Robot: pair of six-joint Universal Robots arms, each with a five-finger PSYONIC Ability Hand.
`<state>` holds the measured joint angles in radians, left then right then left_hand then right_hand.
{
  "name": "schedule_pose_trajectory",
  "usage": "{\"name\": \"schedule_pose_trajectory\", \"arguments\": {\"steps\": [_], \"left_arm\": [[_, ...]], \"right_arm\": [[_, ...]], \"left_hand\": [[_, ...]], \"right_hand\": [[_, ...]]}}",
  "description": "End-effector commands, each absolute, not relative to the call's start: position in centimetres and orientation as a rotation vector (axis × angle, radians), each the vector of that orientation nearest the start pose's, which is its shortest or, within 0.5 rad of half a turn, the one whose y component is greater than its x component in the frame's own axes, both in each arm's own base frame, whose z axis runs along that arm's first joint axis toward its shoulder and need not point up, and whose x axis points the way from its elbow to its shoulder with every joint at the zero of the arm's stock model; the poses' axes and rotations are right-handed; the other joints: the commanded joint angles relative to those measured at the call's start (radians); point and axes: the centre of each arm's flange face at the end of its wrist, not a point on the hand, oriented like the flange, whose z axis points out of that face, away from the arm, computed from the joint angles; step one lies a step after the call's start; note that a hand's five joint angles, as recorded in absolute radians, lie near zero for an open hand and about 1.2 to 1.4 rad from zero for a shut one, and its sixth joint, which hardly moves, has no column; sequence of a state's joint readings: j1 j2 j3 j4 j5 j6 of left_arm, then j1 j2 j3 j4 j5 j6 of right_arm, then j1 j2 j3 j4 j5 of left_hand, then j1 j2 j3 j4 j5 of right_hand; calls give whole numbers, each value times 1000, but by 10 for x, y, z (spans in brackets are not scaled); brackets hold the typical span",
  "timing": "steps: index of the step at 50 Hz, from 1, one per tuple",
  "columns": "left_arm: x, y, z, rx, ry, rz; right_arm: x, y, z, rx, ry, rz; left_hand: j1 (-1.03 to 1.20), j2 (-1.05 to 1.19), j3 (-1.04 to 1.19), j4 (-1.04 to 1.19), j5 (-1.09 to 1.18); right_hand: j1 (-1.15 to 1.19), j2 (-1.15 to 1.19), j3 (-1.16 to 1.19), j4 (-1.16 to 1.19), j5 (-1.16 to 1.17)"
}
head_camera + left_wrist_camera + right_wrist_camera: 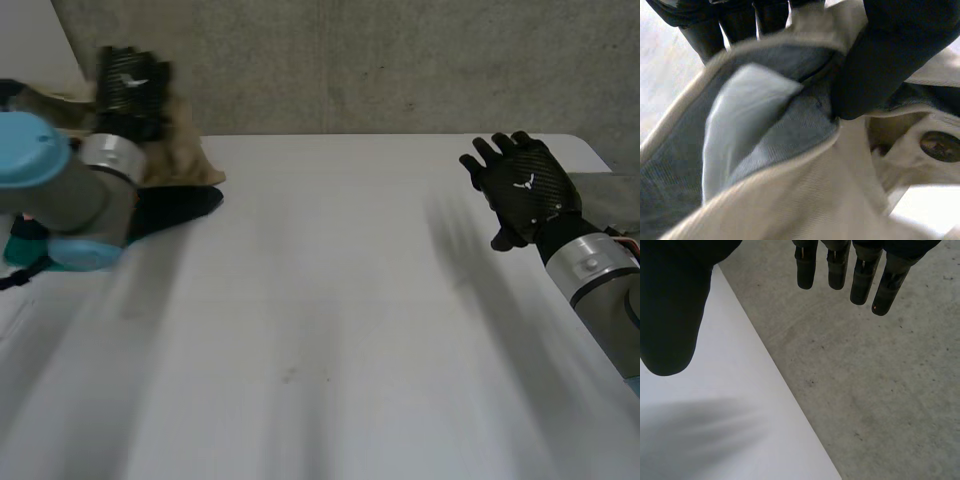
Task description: Fold the laundry.
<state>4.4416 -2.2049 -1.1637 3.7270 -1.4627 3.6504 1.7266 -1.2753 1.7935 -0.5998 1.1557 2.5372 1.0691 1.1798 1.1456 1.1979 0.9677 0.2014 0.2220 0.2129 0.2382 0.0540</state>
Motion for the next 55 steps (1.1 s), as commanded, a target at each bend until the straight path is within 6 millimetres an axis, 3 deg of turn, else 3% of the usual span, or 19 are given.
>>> {"name": "schedule_pose_trajectory", "arguments": {"steps": [1,3,4,6,7,13,16,23,29,33,38,39,43,48,51,55], "left_arm": [[-362,-276,238,1138,1783,-2710],[-377,-255,225,1215,1851,-2711],[-394,-232,208,1310,1912,-2702],[-404,-217,201,1369,1933,-2700],[-412,-204,199,1407,1946,-2711],[-406,-206,221,1336,1904,-2761],[-389,-221,239,1232,1892,-2764],[-345,-234,281,1045,1896,-2787],[-309,-273,280,883,1920,-2715],[-295,-296,263,840,1966,-2626],[-293,-329,219,887,2040,-2491],[-291,-344,205,912,2044,-2440],[-281,-371,181,974,2030,-2336],[-282,-389,156,1155,1975,-2271],[-288,-394,142,1260,1942,-2267],[-292,-404,131,1287,1928,-2269]], "right_arm": [[216,-321,204,-1182,1835,-2375],[213,-323,205,-1153,1865,-2397],[212,-324,206,-1143,1876,-2405],[209,-326,206,-1113,1910,-2420],[207,-326,206,-1103,1923,-2425],[207,-322,203,-1072,1986,-2355],[207,-320,203,-1054,2020,-2301],[208,-304,201,-919,2220,-1943],[219,-278,198,-921,2322,-1657],[229,-267,193,-943,2294,-1620],[257,-250,193,-944,2173,-1664],[261,-247,193,-949,2156,-1678],[282,-227,199,-993,2062,-1754],[315,-190,205,-1114,1925,-1751],[324,-177,204,-1190,1876,-1755],[338,-163,189,-1383,1814,-1751]], "left_hand": [[327,216,251,198,254],[327,216,251,198,254],[-135,-245,-211,-263,-208],[-791,-902,-867,-920,-864],[-878,-989,-955,-1007,-951],[-894,-1005,-970,-1023,-967],[-888,-999,-964,-1017,-961],[-885,-996,-962,-1014,-958],[-856,-966,-932,-984,-929],[-838,-949,-915,-967,-911],[-832,-943,-909,-961,-905],[-832,-943,-909,-961,-905],[-806,-917,-882,-935,-879],[-794,-905,-870,-923,-867],[-788,-899,-865,-917,-861],[-738,-849,-815,-867,-811]], "right_hand": [[-27,-48,-38,-64,-54],[-27,-48,-38,-64,-54],[-27,-48,-38,-64,-54],[-27,-48,-38,-64,-54],[-27,-48,-38,-64,-54],[-27,-48,-38,-64,-54],[-27,-48,-38,-64,-54],[-27,-48,-38,-64,-54],[-27,-48,-38,-64,-54],[-27,-48,-38,-64,-54],[-27,-48,-38,-64,-54],[-27,-48,-38,-64,-54],[-27,-48,-38,-64,-54],[-27,-48,-38,-64,-54],[-27,-48,-38,-64,-54],[-27,-48,-38,-64,-54]]}}
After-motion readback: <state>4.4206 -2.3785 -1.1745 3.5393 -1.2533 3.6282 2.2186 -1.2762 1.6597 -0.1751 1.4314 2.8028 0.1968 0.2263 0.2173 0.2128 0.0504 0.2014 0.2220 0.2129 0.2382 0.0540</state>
